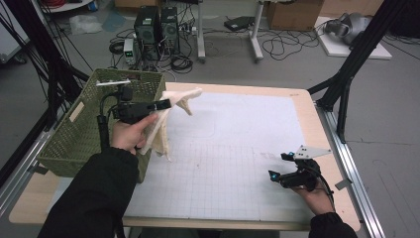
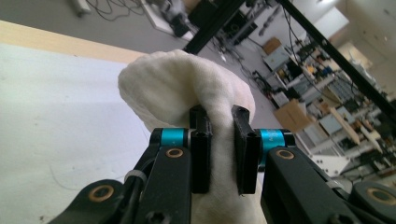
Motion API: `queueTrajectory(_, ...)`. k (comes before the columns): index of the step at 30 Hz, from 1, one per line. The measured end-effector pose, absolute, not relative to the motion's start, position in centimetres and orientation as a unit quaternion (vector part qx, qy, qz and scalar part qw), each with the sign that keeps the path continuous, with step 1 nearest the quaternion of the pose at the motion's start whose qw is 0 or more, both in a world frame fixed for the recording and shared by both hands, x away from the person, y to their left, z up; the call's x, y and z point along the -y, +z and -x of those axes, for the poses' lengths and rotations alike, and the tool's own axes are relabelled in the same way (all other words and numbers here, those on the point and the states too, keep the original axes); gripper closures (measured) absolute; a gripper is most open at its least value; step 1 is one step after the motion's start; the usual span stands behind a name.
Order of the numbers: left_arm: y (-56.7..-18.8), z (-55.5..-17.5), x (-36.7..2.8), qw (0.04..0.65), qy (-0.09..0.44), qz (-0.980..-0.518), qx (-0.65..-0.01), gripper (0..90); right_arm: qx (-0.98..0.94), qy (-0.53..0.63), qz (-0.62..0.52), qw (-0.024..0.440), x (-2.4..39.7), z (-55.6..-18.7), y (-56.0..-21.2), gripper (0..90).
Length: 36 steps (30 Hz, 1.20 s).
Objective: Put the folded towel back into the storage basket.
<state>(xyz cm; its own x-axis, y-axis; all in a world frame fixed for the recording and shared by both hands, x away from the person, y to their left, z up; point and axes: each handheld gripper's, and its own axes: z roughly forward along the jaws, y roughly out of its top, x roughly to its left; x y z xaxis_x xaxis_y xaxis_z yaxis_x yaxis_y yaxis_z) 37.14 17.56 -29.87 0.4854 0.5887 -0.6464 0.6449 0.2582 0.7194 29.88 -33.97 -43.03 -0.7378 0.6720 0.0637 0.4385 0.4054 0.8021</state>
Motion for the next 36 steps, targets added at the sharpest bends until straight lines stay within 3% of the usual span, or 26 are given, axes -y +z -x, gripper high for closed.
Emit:
queueTrajectory(18, -31.1, -38.1, -18.7, 0.587, -0.006, -0.603, -0.539, 80.0, -0.829, 0.428, -0.333, 0.136, 34.0, -30.0, -43.1, 12.2)
queueTrajectory(36, -31.8, -38.8, -23.8, 0.601, -0.006, -0.546, -0.584, 80.0, -0.835, 0.422, -0.33, 0.128, 33.7, -30.1, -43.4, 12.2)
